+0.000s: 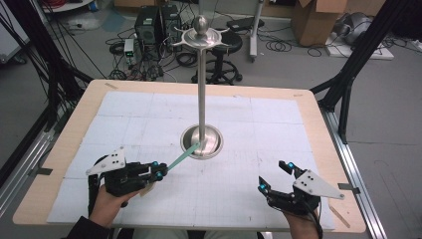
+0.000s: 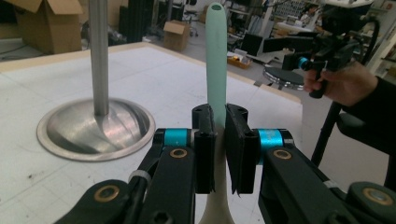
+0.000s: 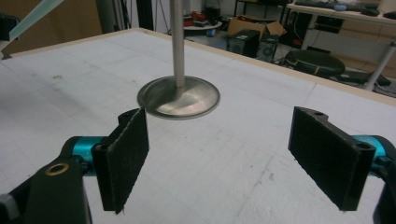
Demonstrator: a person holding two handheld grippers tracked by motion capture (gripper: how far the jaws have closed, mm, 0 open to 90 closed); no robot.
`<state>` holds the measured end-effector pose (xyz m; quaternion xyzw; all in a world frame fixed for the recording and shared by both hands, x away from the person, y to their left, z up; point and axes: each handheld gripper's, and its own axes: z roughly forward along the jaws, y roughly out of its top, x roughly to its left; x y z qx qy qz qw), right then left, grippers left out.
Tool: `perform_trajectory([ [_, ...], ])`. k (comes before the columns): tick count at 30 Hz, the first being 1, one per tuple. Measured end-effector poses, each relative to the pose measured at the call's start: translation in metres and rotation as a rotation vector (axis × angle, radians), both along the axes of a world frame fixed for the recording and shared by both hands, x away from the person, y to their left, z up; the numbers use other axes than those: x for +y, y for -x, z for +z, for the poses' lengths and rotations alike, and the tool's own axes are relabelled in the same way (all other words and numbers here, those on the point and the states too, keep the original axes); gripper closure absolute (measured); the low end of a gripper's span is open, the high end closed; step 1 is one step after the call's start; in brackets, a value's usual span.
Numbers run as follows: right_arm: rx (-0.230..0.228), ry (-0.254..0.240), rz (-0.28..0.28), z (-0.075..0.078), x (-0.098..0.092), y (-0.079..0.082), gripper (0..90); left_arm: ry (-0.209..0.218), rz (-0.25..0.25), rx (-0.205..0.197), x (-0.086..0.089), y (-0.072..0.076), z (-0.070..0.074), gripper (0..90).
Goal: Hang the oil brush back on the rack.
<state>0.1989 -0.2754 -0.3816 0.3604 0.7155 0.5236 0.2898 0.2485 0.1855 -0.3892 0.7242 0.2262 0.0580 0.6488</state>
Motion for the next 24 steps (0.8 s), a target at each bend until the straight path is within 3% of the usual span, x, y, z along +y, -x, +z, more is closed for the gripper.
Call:
perform_trajectory([
  [10,-0.003,-0.038,0.084,0.005,0.018,-0.002,18.9,0.07,-0.04,-0.05,-0.002,0.01,0.014,81.9],
  [24,-0.019,-0.12,0.323,0.029,0.066,-0.001,19.1,0.086,-0.146,-0.077,-0.025,0.023,0.02,81.8],
])
